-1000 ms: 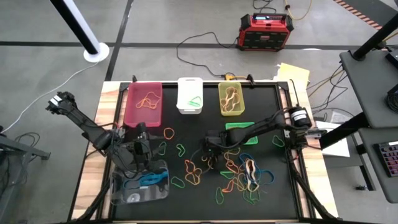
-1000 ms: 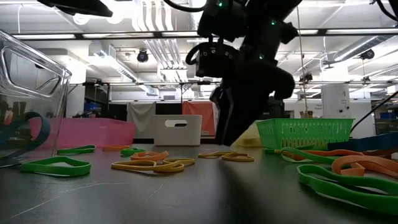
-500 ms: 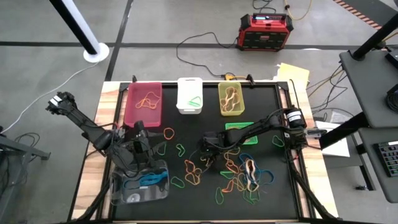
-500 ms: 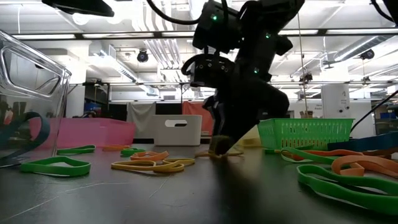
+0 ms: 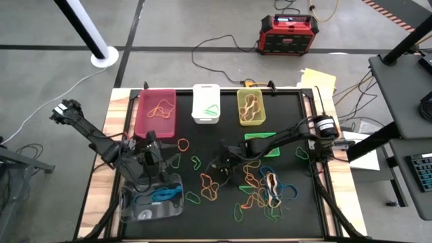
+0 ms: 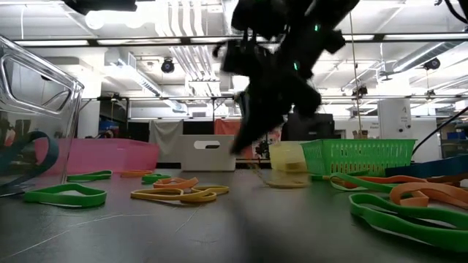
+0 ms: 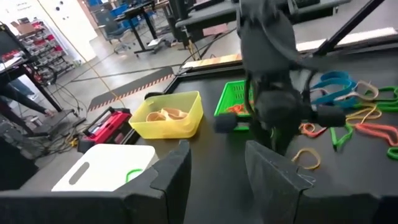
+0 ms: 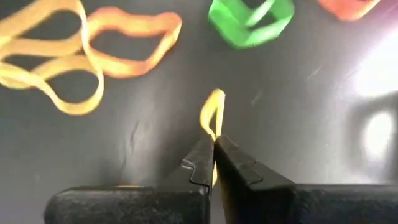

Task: Sort rubber bands into baskets
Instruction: Put the yellow rubber band into the pink bin

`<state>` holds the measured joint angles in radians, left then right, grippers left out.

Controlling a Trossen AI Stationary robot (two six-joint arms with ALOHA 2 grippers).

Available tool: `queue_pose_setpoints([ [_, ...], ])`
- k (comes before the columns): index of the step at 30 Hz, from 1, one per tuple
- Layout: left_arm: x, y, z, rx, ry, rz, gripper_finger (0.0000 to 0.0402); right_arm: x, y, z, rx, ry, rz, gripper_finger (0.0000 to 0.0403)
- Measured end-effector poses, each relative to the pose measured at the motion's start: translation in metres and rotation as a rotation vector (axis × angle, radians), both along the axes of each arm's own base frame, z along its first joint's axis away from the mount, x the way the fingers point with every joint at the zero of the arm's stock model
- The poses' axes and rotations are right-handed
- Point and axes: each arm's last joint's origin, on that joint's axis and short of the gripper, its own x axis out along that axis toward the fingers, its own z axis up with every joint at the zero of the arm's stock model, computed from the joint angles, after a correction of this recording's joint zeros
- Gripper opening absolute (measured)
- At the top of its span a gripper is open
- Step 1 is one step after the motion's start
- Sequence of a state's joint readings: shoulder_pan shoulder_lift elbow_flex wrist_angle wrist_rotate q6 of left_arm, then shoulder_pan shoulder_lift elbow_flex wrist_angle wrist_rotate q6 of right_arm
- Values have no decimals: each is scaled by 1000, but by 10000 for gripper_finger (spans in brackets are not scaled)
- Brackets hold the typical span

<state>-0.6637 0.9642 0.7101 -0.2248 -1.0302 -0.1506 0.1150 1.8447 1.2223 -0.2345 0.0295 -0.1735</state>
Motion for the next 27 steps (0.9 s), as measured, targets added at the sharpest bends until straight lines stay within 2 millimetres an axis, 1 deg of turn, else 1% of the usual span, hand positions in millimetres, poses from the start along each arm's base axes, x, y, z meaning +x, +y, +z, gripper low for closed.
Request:
queue_pose_setpoints([
  [3, 0, -1, 0, -8, 0, -15, 137, 2, 0, 15, 4, -130, 7, 8],
  [5, 1, -1, 0, -11, 2, -25, 137, 2, 0, 21, 4, -193, 14, 8],
  [9, 1, -2, 1, -34, 5, -64, 137, 2, 0, 36, 6, -378, 12, 9],
  [11, 3, -4, 0, -43, 6, -88, 137, 2, -1, 40, -1, -459, 4, 9],
  [13, 5, -6, -1, -34, 13, -93, 137, 1, -1, 38, -12, -490, -11, 9],
  [17, 9, -9, -5, -20, 28, -93, 137, -2, -2, 31, 4, -450, -40, 9],
  [22, 14, -12, -10, 4, 47, -95, 137, -2, -2, 8, 70, -351, -112, 11],
  [25, 16, -12, -10, 14, 43, -92, 137, -3, -2, -3, 89, -293, -139, 25],
  [27, 17, -12, -10, 17, 43, -91, 137, -3, -2, -12, 109, -251, -167, 44],
])
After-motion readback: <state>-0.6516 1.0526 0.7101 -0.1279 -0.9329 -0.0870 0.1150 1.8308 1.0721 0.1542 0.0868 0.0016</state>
